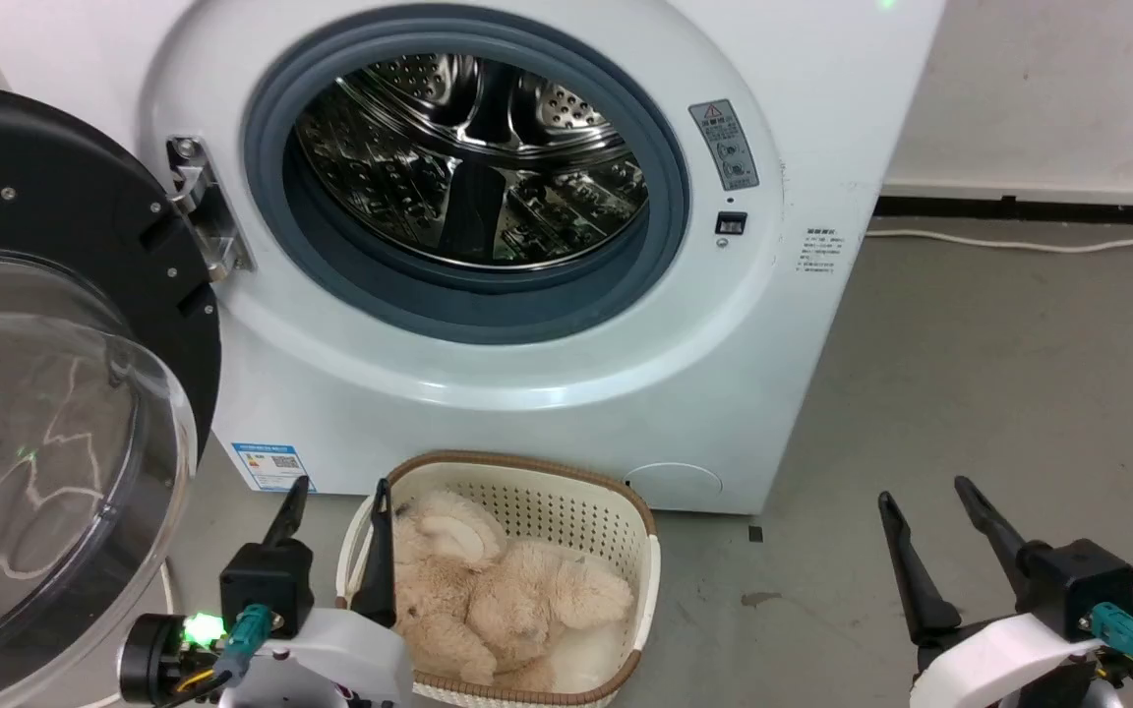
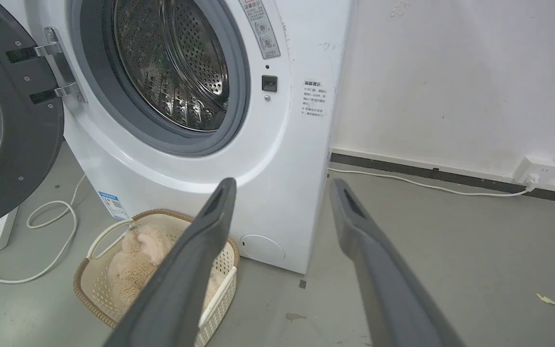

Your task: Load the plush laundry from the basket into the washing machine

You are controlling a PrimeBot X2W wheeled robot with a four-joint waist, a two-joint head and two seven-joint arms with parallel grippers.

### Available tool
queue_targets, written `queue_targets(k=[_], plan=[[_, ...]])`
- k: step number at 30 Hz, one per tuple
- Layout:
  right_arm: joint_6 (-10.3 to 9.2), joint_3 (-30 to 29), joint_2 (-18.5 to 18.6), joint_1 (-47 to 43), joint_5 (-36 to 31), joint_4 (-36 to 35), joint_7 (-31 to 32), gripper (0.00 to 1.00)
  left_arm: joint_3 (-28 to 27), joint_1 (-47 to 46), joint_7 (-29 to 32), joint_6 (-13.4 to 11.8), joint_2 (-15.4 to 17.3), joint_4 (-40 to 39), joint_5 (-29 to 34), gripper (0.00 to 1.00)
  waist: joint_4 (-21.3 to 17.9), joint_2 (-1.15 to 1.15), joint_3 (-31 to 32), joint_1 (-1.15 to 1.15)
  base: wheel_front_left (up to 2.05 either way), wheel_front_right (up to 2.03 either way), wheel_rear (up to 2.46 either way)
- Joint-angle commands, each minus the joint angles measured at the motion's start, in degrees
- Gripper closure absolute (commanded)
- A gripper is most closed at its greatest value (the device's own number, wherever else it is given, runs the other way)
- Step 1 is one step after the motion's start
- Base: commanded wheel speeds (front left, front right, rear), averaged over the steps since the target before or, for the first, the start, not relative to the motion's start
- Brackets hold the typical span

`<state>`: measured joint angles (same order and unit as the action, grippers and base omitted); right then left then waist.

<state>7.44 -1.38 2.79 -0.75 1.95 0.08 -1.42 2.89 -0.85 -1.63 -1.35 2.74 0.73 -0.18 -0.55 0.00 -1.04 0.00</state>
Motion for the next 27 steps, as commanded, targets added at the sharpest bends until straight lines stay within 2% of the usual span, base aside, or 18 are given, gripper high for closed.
queue_targets(k=[1, 13, 27], plan=[[0.02, -0.40, 0.01, -0.19, 0.58, -0.45, -0.76, 0.00, 0.63, -0.43, -0.55, -0.32, 0.03, 0.51, -0.22, 0.00, -0.27, 0.00, -0.48, 0.00, 0.00, 0.00, 0.00], [0.02, -0.44, 0.03, 0.97, 2.40, -1.33, -2.20, 0.00, 3.56, -3.94, -1.41, -1.24, 0.04, 7.00, -2.18, 0.00, -2.58, 0.00, -5.09, 0.00, 0.00, 0.00, 0.00], [0.02, 0.18, 0.12, 2.98, 5.28, -1.69, -3.87, 0.00, 6.64, -11.28, -0.32, -0.63, 0.56, 19.15, -3.78, 0.00, -5.60, 0.00, -11.31, 0.00, 0.00, 0.00, 0.00]])
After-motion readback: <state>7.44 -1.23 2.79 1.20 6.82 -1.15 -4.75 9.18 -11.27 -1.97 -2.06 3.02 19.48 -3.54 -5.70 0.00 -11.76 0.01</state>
